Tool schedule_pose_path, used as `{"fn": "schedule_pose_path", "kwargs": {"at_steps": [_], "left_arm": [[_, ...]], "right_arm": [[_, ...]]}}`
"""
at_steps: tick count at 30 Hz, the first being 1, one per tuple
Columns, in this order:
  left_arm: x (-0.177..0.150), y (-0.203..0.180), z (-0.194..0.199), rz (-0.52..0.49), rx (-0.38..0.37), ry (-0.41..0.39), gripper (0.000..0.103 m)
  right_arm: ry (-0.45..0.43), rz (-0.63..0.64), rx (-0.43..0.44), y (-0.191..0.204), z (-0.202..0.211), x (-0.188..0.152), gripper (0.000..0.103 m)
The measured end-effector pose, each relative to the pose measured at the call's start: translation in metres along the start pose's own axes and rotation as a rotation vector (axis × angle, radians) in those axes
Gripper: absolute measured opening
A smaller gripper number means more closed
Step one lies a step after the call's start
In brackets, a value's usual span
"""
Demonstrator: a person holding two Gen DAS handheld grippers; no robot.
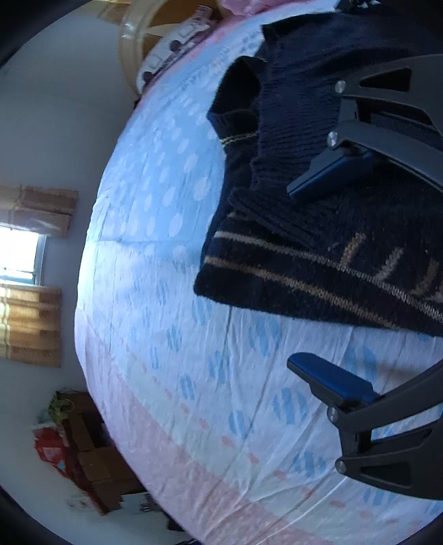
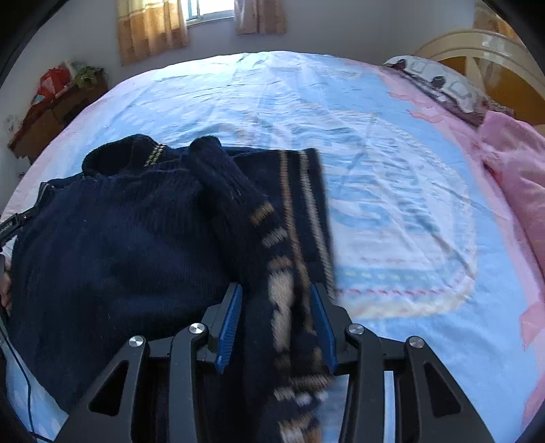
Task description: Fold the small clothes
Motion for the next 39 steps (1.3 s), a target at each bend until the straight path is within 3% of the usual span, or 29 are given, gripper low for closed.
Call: {"fn": "schedule_pose_path", "kwargs": {"at_steps": [2, 4, 6, 10, 12, 14, 21, 27, 33, 39], "left_arm": [[0.000, 0.000, 0.001, -0.013, 0.014, -0.003, 0.096], [-0.001, 0.000, 0.000, -0.017, 0.018, 0.000, 0.096], [0.000, 0.001, -0.001, -0.017, 0.022, 0.002, 0.096], [0.000, -0.001, -0.001, -0.024, 0.032, 0.003, 0.096], [0.000, -0.001, -0.001, -0.029, 0.037, 0.003, 0.096], [-0.001, -0.001, -0.002, -0.033, 0.040, 0.006, 0.096], [-0.006, -0.003, 0.003, -0.051, 0.016, 0.035, 0.099], [-0.013, 0.002, 0.018, -0.041, -0.034, 0.049, 0.099], [-0.019, 0.014, 0.043, 0.010, -0.089, 0.043, 0.099], [-0.026, 0.027, 0.058, -0.058, -0.060, 0.032, 0.099]], "right_arm": [[-0.061, -0.016, 0.021, -0.001, 0.015, -0.001, 0.045], [-0.099, -0.043, 0.051, -0.003, 0.031, -0.008, 0.054], [-0.112, -0.061, 0.064, -0.006, 0.040, -0.016, 0.054], [-0.013, -0.003, 0.012, -0.013, 0.026, -0.051, 0.054], [-0.006, -0.027, 0.021, -0.019, 0.021, -0.060, 0.054], [0.005, -0.067, 0.041, -0.024, 0.019, -0.061, 0.054], [0.005, -0.084, -0.008, -0.022, 0.026, -0.058, 0.054], [-0.082, -0.054, -0.048, -0.018, 0.055, -0.044, 0.054], [-0.178, 0.043, -0.060, 0.018, 0.085, -0.022, 0.055], [-0.187, 0.180, 0.069, 0.095, 0.089, -0.021, 0.055]]}}
Point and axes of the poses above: each gripper's, at about its wrist camera, not at the fingertips, and z roughly against the way its jaws point, y to its left, x to its top, the point moved 9 cm from there along -z, roughly the way its jaws point, and after that the axes turned 6 degrees about -y, right-handed, at the moved point
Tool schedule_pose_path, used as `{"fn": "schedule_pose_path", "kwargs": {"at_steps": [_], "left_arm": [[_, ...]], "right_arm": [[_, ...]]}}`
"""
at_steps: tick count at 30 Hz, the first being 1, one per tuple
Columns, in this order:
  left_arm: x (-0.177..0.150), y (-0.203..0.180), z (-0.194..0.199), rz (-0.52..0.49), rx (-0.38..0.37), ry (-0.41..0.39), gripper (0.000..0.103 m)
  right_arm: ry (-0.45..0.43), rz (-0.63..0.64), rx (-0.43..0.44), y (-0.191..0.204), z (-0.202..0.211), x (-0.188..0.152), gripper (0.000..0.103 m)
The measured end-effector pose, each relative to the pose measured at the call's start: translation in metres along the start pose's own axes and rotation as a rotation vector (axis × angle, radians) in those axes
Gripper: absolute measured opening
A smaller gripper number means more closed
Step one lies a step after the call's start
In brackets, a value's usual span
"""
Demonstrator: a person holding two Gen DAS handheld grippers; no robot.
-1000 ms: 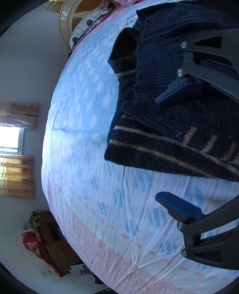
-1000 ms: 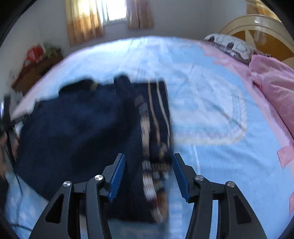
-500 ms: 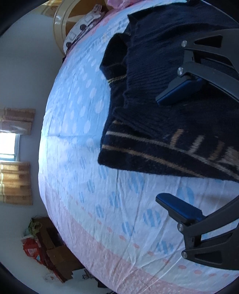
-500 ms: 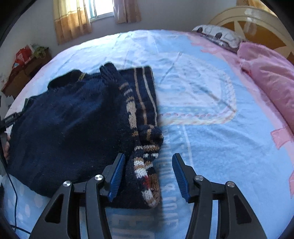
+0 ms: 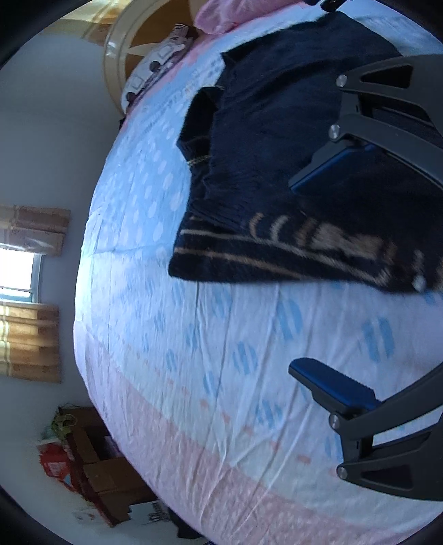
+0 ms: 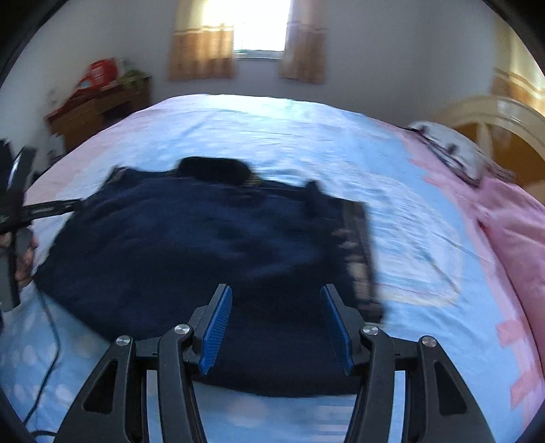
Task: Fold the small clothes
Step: 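Move both tools to the folded sweater's edges and grasp them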
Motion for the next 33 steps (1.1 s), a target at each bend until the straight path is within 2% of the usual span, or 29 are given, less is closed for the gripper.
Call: {"fn": "schedule_pose_path", "kwargs": {"at_steps": [7, 13, 21, 24, 28, 31, 33], "left_arm": [[-0.004, 0.026, 0.023, -0.021, 0.027, -0.037, 0.099], [-0.010, 0.053, 0.061, -0.020, 0.013, -0.095, 0.099], [-0.012, 0.118, 0.102, -0.028, 0.045, -0.167, 0.099], [-0.014, 0.136, 0.109, -0.017, 0.038, -0.174, 0.099], [-0.015, 0.161, 0.110, 0.050, 0.016, -0.174, 0.099], [-0.016, 0.168, 0.097, 0.101, -0.007, -0.142, 0.099], [-0.016, 0.166, 0.089, 0.119, -0.033, -0.123, 0.099]], "right_arm": [[0.034, 0.100, 0.070, 0.070, -0.020, -0.004, 0.055], [0.050, 0.202, 0.123, 0.118, -0.028, -0.014, 0.055], [0.021, 0.312, 0.166, 0.168, -0.025, -0.016, 0.055], [0.010, 0.344, 0.181, 0.187, -0.022, -0.015, 0.055], [-0.026, 0.434, 0.218, 0.229, -0.008, -0.017, 0.056], [-0.048, 0.508, 0.260, 0.263, -0.003, -0.021, 0.065], [-0.058, 0.575, 0.276, 0.285, -0.001, -0.027, 0.066]]}}
Point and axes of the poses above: each gripper's, at about its wrist camera, not at the fingertips, and z roughly against the way its jaws point, y to its left, x to its top, the point moved 9 cm from there along -z, roughly the way its jaws point, and after that the axes turned 6 degrees about -y, right-handed, at the moved point
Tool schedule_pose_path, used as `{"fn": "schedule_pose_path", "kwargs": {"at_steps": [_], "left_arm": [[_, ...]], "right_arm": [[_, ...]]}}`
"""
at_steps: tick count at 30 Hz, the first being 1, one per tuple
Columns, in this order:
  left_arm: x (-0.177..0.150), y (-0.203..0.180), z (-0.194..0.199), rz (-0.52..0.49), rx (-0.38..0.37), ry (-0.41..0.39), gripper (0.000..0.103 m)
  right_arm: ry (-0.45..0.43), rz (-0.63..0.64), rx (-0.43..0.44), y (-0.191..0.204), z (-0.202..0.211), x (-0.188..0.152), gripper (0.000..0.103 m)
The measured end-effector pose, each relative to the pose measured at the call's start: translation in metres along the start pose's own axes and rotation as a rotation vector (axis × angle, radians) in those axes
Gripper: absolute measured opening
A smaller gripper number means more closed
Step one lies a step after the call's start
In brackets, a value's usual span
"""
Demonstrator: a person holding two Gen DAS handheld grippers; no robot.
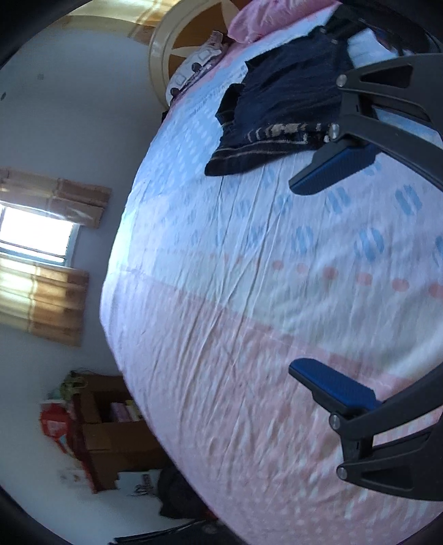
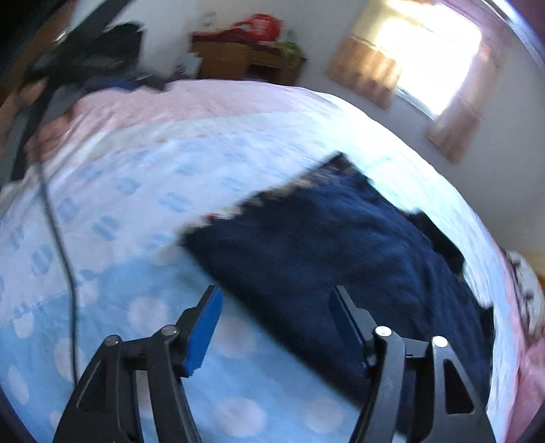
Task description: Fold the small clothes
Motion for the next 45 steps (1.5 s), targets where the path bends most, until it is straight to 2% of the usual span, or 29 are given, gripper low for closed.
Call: {"fn": "schedule_pose_path", "kwargs": {"at_steps": [3, 7, 12, 13, 14, 17, 20, 25, 30, 35, 36, 38, 39, 40, 42, 45], "left_arm": [[-0.002, -0.009, -0.010, 0.000, -0.029, 0.026, 0.099], [-0.002, -0.033, -0.027, -0.007, -0.101, 0.064, 0.099], [0.004, -0.061, -0.051, -0.001, -0.188, 0.111, 0.099], [0.005, -0.067, -0.056, 0.001, -0.207, 0.123, 0.099], [0.005, -0.075, -0.063, 0.001, -0.227, 0.138, 0.099], [0.003, -0.102, -0.086, 0.005, -0.312, 0.200, 0.099], [0.002, -0.132, -0.107, 0.041, -0.422, 0.261, 0.100], [0.000, -0.166, -0.137, -0.013, -0.424, 0.311, 0.100], [-0.005, -0.174, -0.156, -0.044, -0.398, 0.339, 0.100], [0.001, -0.175, -0.160, -0.040, -0.426, 0.306, 0.099], [0.001, -0.176, -0.162, -0.033, -0.436, 0.304, 0.094], [0.003, -0.179, -0.164, -0.026, -0.460, 0.307, 0.075], [0.002, -0.180, -0.164, -0.013, -0.485, 0.318, 0.051], [0.003, -0.182, -0.167, -0.007, -0.490, 0.325, 0.032], [0.006, -0.179, -0.163, 0.017, -0.512, 0.312, 0.017], [0.012, -0.178, -0.159, 0.022, -0.500, 0.300, 0.014]], "right_arm": [[-0.022, 0.114, -0.041, 0.026, -0.007, 0.008, 0.066], [-0.009, 0.203, -0.119, 0.036, -0.025, 0.014, 0.066], [-0.001, 0.163, -0.137, 0.027, -0.042, 0.024, 0.066], [0.000, 0.156, -0.134, 0.027, -0.043, 0.023, 0.062], [0.000, 0.156, -0.124, 0.027, -0.043, 0.021, 0.051], [-0.005, 0.189, -0.112, 0.038, -0.042, 0.016, 0.030], [-0.007, 0.221, -0.112, 0.047, -0.043, 0.014, 0.025], [-0.008, 0.171, -0.084, 0.042, -0.045, 0.013, 0.025], [-0.015, 0.175, -0.092, 0.041, -0.046, 0.012, 0.025], [-0.020, 0.185, -0.100, 0.042, -0.046, 0.013, 0.024], [-0.021, 0.195, -0.106, 0.043, -0.046, 0.013, 0.023], [-0.021, 0.205, -0.109, 0.044, -0.047, 0.013, 0.019], [-0.022, 0.204, -0.104, 0.044, -0.046, 0.013, 0.017], [-0.022, 0.199, -0.100, 0.045, -0.045, 0.014, 0.013], [-0.020, 0.166, -0.079, 0.040, -0.043, 0.015, 0.010], [-0.031, 0.102, -0.047, 0.027, -0.036, 0.018, 0.009]]}}
Point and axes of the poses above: each gripper's, at about its wrist camera, not at the fingertips, and z roughly against the way its jaws point, y to its left, x to its top, the point moved 9 cm from there along -z, roughly the way its jaws point, and after that the axes turned 6 degrees about -y, right-handed, at the moved point
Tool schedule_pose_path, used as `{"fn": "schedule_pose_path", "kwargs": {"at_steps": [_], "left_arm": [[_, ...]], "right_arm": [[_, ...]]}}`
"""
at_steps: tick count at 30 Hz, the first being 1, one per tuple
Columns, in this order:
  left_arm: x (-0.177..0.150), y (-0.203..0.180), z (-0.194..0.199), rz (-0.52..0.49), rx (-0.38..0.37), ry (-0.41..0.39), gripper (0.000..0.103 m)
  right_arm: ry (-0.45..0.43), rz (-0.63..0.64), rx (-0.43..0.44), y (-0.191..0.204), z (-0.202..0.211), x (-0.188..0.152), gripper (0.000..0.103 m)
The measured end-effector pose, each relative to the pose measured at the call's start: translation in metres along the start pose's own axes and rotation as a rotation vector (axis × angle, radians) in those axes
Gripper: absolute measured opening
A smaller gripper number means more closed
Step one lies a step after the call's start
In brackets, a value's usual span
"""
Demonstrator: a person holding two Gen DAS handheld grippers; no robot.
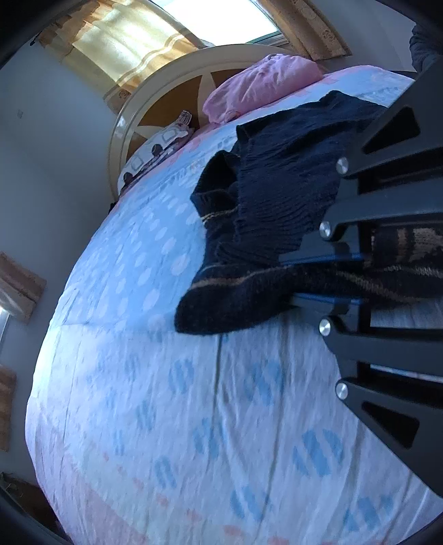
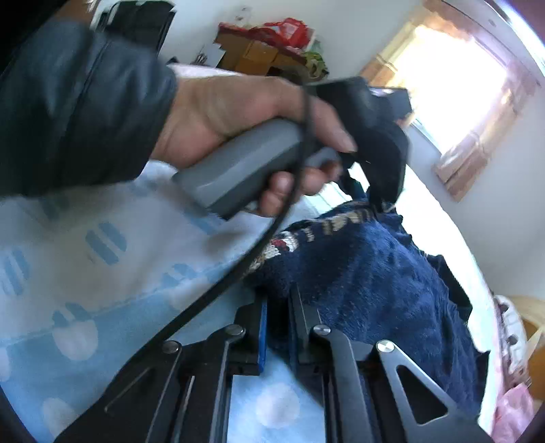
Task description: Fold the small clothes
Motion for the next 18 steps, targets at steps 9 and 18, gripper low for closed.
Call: {"fn": "schedule_pose_path", "kwargs": {"at_steps": [9, 18], "left_arm": [[0.014, -0.022, 0.007, 0.033, 0.004, -0.065, 0.012], [0.029, -0.054, 0.012, 0.044, -0.004, -0.140, 0.012]], "right_arm": [[-0.084, -0.072, -0.069, -0.039, 0.042, 0.002, 0.008], [-0.099, -0.146, -0.140, -0.090, 0.065, -0.020, 0.008]]}}
Point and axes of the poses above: each gripper's, at about its wrist camera, not at the fingertips, and z roughly against the way its jaws point, y to its left, x to its top, the point moved 9 cm from there along -z, roughly the way its jaws point, and after that the axes turned 6 degrees about -y, right-handed, at the moved point
